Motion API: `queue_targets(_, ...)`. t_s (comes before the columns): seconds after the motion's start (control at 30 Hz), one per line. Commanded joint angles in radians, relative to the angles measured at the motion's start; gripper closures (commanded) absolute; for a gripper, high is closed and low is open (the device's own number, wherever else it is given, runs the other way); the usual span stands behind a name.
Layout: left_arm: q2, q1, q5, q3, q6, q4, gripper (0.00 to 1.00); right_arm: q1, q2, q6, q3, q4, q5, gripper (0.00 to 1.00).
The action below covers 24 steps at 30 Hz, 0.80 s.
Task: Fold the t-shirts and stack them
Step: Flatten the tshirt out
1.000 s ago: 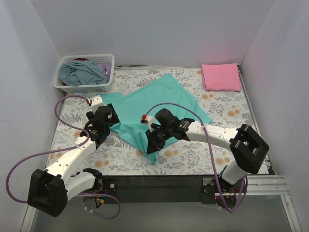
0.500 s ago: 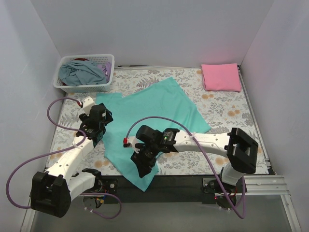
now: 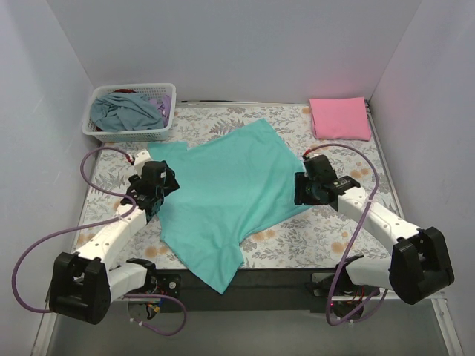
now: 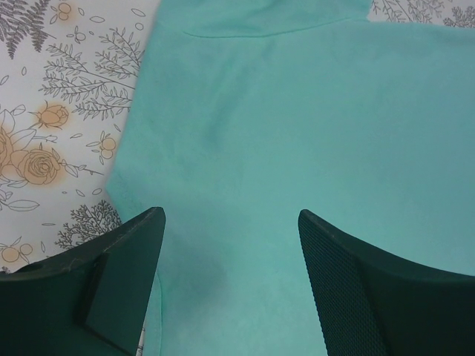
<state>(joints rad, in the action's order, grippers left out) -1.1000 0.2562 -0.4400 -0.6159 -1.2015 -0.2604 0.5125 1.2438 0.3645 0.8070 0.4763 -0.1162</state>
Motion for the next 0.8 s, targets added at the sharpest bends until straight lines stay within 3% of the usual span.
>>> queue_targets(0.0,-0.018,-0.005,0.017,-0.007,0.002,0.004,0.28,-0.101,-0.047,0.051,-0.061,-0.039,-0.111,0.45)
queue_targets(0.2,-0.156,-0.005,0.038,-0.054,0.002,0.012,0.28,-0.232,-0.046,0.111,-0.127,-0.149,-0.115,0.44)
queue_targets(0.47,-0.258,-0.028,0.035,-0.096,-0.007,0.026,0.28,-0.236,-0.004,0.145,-0.098,-0.214,-0.192,0.44)
queue_targets(0.77,-0.305,-0.038,0.029,-0.108,-0.006,0.026,0.28,-0.236,0.149,0.162,-0.063,-0.211,-0.230,0.49)
